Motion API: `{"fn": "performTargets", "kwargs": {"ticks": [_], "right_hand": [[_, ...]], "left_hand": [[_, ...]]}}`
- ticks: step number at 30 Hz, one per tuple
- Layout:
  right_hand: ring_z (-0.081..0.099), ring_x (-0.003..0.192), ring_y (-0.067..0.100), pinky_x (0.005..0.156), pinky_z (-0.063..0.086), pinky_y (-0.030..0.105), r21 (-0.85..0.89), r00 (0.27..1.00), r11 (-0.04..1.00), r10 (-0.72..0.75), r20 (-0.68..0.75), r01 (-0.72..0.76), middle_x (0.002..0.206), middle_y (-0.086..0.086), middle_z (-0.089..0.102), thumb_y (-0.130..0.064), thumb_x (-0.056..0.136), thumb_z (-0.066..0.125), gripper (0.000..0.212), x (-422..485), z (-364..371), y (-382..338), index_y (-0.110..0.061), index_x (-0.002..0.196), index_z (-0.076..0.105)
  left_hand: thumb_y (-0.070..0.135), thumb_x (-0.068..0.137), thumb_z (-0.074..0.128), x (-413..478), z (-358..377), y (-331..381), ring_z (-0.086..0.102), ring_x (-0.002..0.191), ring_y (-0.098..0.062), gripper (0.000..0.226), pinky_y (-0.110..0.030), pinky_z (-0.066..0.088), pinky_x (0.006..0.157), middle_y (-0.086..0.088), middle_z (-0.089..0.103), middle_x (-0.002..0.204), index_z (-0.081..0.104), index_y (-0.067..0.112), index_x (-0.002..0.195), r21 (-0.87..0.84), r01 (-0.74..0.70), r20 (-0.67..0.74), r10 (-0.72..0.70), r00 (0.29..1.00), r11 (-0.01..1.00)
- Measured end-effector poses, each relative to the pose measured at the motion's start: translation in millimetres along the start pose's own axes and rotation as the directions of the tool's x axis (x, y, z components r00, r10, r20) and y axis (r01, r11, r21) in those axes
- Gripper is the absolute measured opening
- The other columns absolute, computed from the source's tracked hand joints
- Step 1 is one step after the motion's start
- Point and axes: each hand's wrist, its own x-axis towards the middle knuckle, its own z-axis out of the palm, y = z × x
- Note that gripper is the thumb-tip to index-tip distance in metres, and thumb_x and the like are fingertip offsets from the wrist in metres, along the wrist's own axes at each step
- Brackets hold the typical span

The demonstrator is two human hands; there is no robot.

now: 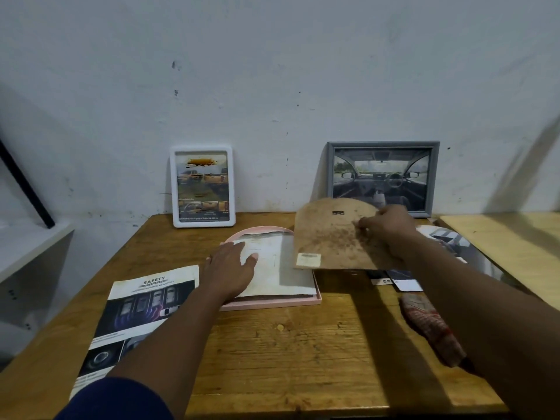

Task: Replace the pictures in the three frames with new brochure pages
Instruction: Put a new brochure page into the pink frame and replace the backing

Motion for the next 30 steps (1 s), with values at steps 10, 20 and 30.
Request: {"fn": "performTargets", "kwargs": {"ticks": [10,20,30], "right_hand": [[0.056,0.106,0.036,0.087,0.053,0.045,-0.316,0.988,0.940,-0.101,0.114,0.133,0.131,0.016,0.046,-0.030,0.087,0.067,0.038,-50.0,131.8,-22.3,-0.011,0.118,0.057],[0.025,0.136,0.034,0.107,0.028,0.052,-0.659,0.878,0.587,-0.390,0.278,0.470,0.147,0.012,0.034,-0.048,0.091,0.048,0.053,-70.9,138.0,-14.0,-0.013,0.129,0.056],[0.009,0.152,0.023,0.120,0.013,0.051,-0.518,0.753,0.557,-0.375,0.540,0.649,0.164,0.004,0.017,-0.043,0.099,0.036,0.058,-31.2,151.1,-14.2,-0.021,0.152,0.029]], "left_hand": [[0.053,0.106,0.030,-10.8,-10.5,5.7,0.031,0.147,-0.020,0.052,-0.048,0.026,0.120,0.006,0.038,0.158,0.041,0.031,0.152,-0.418,-0.040,-0.013,0.038,0.999,0.908],[0.044,0.101,0.051,-4.9,-7.8,-2.0,0.010,0.155,-0.025,0.065,-0.045,0.016,0.123,0.000,0.019,0.167,0.030,0.021,0.158,-0.126,-0.054,0.072,0.063,0.995,0.991],[0.056,0.098,0.046,8.5,-12.0,-1.3,0.013,0.155,-0.027,0.053,-0.052,0.026,0.120,-0.005,0.028,0.163,0.037,0.025,0.140,0.078,-0.127,0.076,0.121,0.990,0.989]]}}
